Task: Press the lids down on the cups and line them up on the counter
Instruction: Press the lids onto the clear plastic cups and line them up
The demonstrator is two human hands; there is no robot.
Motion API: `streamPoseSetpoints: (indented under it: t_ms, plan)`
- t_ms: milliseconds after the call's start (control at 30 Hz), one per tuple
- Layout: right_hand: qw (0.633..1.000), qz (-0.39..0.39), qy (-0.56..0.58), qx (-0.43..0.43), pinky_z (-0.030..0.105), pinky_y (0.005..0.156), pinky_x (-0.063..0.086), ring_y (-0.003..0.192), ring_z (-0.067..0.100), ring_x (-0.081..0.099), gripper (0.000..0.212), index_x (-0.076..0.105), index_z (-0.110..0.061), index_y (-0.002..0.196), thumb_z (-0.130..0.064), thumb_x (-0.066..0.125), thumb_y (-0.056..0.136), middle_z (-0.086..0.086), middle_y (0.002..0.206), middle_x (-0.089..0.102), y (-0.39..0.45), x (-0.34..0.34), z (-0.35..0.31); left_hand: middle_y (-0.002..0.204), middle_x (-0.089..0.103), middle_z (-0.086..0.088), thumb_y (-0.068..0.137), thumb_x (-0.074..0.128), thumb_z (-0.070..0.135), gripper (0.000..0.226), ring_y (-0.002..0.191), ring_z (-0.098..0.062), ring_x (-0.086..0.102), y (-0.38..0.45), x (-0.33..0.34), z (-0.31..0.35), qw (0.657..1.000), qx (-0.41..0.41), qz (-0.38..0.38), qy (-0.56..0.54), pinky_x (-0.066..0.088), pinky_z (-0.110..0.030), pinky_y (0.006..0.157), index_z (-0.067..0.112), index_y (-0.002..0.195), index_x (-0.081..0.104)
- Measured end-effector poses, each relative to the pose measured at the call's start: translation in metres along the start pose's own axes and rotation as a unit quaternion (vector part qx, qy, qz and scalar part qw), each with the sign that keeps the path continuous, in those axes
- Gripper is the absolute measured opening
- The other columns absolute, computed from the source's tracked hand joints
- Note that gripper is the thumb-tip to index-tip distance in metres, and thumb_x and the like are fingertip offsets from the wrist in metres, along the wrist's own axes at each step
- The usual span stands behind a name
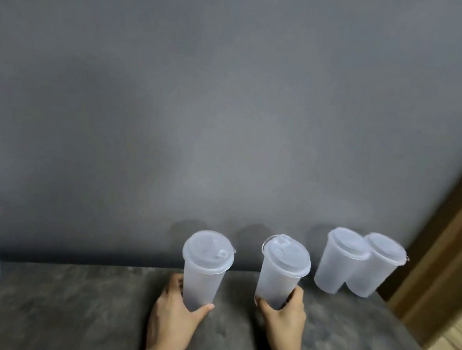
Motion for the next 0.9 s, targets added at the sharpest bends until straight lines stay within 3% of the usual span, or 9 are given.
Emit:
streamPoseSetpoints:
  t_ms: [333,600,900]
  plan:
    - [1.000,0.000,0.014,-0.011,0.037,0.081,0.053,0.098,0.016,0.063,0.053,0.054,-0.022,0.107,-0.020,0.086,0.065,-0.004,0.102,0.065,0.060,-0.039,0.026,0.110,0.068,-0.001,0.062,0.087,0.045,0.066,0.103,-0.028,0.064,-0.006,0.105,0.061,1.000,0.017,-0.002,0.003,0.051,-0.038,0.081,0.022,0.116,0.055]
    - [1.000,0.003,0.006,0.004,0.046,0.088,0.052,0.103,0.023,0.061,0.053,0.054,-0.023,0.109,-0.032,0.083,0.066,-0.003,0.103,0.064,0.081,-0.030,0.031,0.108,0.070,-0.001,0.063,0.086,0.047,0.064,0.104,-0.026,0.064,0.012,0.126,0.074,0.999,0.033,0.019,0.037,0.048,-0.036,0.083,0.020,0.112,0.055]
    - [1.000,0.012,-0.025,0.008,0.045,0.091,0.050,0.109,0.025,0.058,0.057,0.054,-0.024,0.117,-0.035,0.083,0.069,-0.002,0.108,0.063,0.088,-0.028,0.032,0.110,0.067,0.001,0.068,0.085,0.043,0.061,0.107,-0.022,0.061,0.019,0.131,0.074,0.997,0.044,0.034,0.053,0.049,-0.037,0.085,0.020,0.116,0.055]
Point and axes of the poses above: each hand's wrist, its own y-axis towards the middle knuckle, its own x-axis out of the palm, z = x × y, the point moved 9 cm from there along y, towards the middle knuckle
